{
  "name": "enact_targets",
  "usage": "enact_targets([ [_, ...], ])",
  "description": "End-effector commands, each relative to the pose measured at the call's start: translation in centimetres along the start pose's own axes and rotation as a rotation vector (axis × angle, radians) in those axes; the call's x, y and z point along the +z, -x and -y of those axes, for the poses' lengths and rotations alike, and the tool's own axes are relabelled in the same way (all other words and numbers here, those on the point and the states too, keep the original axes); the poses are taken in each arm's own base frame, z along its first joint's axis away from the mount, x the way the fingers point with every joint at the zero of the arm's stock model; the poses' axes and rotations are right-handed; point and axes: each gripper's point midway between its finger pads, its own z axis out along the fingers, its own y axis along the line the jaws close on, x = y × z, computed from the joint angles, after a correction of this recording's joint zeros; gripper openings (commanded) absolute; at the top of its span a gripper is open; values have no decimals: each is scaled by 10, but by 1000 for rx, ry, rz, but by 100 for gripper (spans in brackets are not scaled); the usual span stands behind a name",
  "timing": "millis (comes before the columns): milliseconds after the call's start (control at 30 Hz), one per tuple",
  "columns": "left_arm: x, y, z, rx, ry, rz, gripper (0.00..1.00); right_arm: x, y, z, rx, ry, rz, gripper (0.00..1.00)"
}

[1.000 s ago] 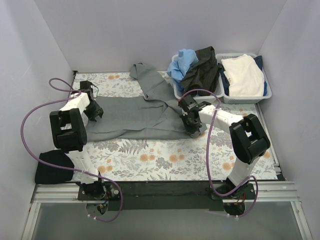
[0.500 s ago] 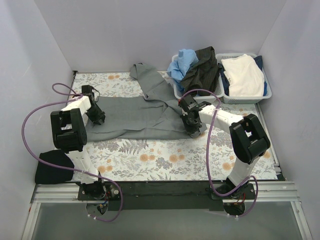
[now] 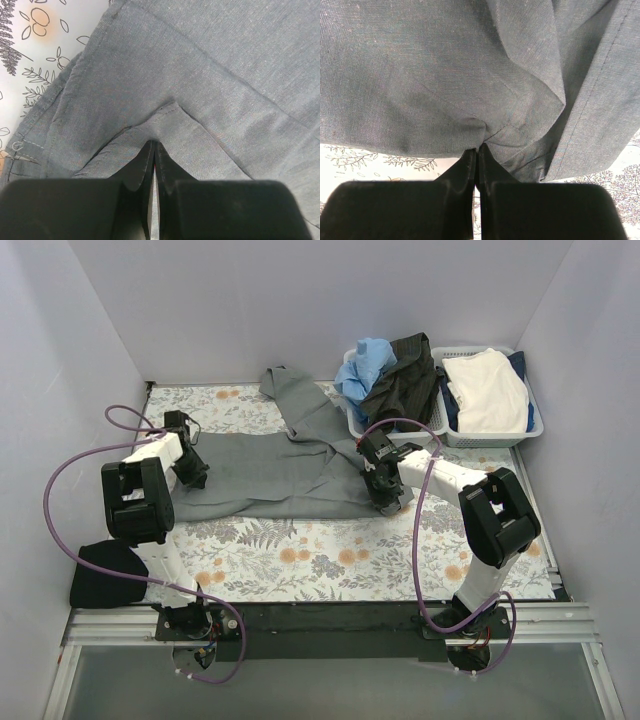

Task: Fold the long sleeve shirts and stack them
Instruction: Flatten the shirt out

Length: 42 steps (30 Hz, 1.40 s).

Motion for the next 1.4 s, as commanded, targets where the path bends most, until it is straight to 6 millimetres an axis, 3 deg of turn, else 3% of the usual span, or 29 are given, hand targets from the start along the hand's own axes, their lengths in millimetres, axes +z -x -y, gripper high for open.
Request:
enact_targets([
  [0, -23, 16, -2, 21, 13, 66, 14, -5, 11, -5, 22, 24, 41, 1],
  [133, -37, 26, 5, 29, -13, 93, 36, -5, 10, -5, 27, 28, 42, 1],
  [367, -42, 34, 12, 30, -20, 113, 43, -5, 9, -6, 30, 29, 40, 1],
  [600, -19, 22, 13, 67, 66, 89, 44, -4, 9, -6, 27, 28, 38, 1],
  [867, -4, 12, 12, 82, 108, 75, 37, -3, 8, -5, 23, 27, 34, 1],
  [1133, 8, -2, -1, 104, 160, 44, 37, -3, 9, -5, 22, 28, 37, 1],
  [1233, 9, -6, -4, 105, 168, 42, 29, -3, 9, -5, 20, 28, 37, 1],
  [1367, 8, -8, -7, 103, 177, 47, 10, -3, 8, -5, 22, 25, 37, 1],
])
